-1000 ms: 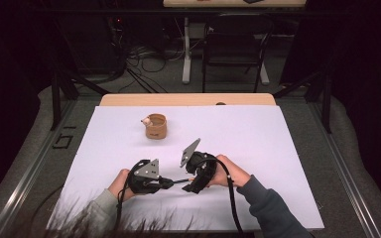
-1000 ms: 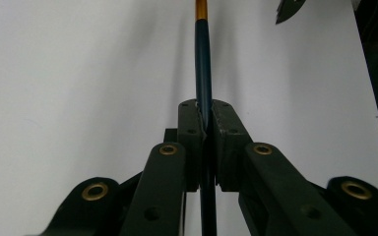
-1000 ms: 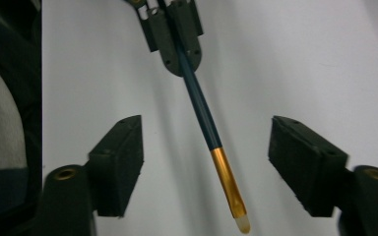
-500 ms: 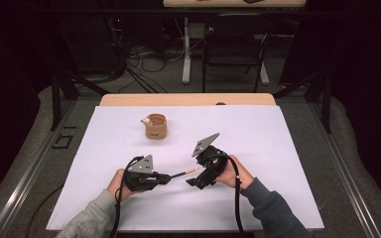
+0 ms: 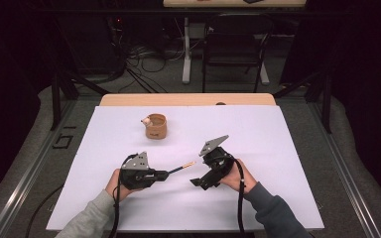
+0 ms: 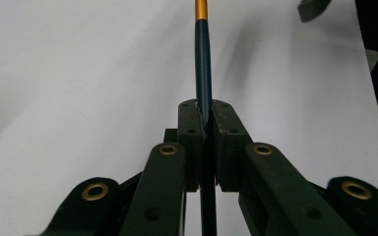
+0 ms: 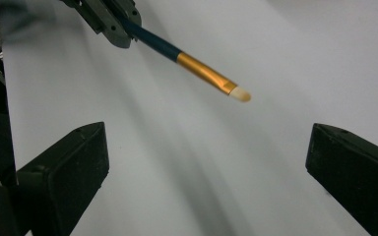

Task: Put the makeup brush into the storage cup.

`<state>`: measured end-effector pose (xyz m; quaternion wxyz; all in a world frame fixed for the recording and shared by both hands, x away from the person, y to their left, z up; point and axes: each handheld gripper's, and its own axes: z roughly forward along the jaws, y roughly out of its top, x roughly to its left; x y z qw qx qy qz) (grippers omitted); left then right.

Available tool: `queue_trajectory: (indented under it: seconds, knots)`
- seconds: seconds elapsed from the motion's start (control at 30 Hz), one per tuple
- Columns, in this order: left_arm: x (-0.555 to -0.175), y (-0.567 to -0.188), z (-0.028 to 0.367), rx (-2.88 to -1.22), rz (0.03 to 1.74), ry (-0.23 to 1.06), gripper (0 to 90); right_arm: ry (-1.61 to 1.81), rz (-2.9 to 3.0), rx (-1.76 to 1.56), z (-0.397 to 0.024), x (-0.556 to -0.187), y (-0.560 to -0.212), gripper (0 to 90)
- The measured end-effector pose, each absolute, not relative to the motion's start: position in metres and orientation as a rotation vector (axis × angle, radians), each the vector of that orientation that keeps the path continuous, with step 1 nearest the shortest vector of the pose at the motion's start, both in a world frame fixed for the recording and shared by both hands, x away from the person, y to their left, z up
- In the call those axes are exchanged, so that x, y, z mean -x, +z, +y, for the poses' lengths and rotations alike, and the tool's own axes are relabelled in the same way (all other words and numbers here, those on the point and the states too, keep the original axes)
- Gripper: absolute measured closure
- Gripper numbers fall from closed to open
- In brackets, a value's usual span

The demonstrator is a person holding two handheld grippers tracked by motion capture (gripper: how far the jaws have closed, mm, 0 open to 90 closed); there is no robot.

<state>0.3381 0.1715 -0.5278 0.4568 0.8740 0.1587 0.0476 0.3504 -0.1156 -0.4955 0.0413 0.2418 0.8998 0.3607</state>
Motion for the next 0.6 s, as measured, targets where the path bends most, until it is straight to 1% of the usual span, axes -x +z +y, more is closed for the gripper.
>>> queue_trajectory:
  seconds: [0.07,0.6]
  knots:
    - [-0.3385,-0.5277,0.1722,-2.149,0.404,0.124,84.2,1.096,2.759,-0.745,-0.1151,-0.3493,-0.4976,0.0]
    - [-0.3405,-0.5272,0.1711,-2.069,0.558,0.176,84.2,1.203,2.703,-0.860,-0.1179,-0.3471,-0.5045,0.0]
